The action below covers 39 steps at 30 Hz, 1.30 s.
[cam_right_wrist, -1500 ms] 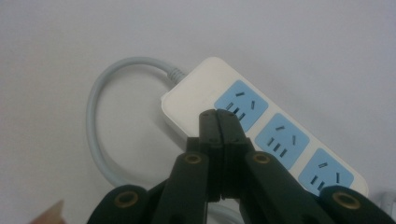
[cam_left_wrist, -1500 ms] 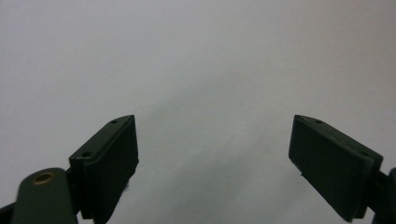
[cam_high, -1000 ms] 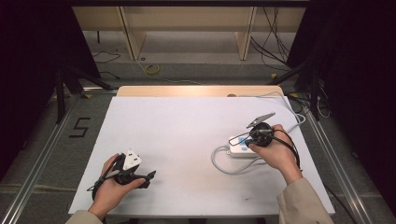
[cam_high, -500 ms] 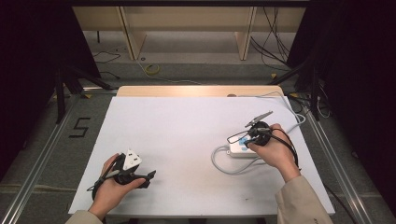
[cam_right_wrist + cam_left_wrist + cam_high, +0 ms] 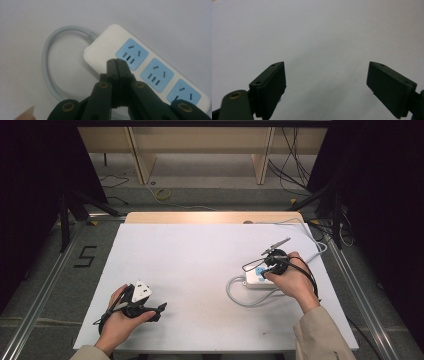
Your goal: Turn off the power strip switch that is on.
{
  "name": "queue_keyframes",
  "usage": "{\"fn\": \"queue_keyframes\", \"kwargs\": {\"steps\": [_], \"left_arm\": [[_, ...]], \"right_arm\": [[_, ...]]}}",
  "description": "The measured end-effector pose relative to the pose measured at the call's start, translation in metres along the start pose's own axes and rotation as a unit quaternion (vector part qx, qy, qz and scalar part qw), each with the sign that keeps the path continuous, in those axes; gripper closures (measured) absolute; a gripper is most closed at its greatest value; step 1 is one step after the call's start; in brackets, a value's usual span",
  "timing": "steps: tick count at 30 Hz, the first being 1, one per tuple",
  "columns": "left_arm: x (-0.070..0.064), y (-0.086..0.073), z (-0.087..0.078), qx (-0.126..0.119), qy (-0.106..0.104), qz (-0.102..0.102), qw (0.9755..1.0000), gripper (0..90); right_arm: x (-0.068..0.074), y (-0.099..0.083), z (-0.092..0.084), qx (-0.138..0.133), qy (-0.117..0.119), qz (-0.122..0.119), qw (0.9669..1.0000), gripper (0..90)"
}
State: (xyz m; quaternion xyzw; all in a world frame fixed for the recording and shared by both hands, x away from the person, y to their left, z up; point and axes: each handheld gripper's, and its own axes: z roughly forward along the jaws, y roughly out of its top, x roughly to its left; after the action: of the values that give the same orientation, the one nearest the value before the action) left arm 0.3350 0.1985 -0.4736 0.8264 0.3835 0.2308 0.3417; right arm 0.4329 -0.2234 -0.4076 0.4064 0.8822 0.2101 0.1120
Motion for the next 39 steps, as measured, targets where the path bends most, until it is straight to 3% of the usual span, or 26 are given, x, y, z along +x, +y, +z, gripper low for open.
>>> {"fn": "queue_keyframes", "kwargs": {"steps": [39], "left_arm": [[0.0, 0.0, 0.0, 0.0, 0.0, 0.002, 1.0, 15.6]], "right_arm": [[-0.001, 0.008, 0.015, 0.025, 0.0, 0.002, 0.9997, 90.0]]}}
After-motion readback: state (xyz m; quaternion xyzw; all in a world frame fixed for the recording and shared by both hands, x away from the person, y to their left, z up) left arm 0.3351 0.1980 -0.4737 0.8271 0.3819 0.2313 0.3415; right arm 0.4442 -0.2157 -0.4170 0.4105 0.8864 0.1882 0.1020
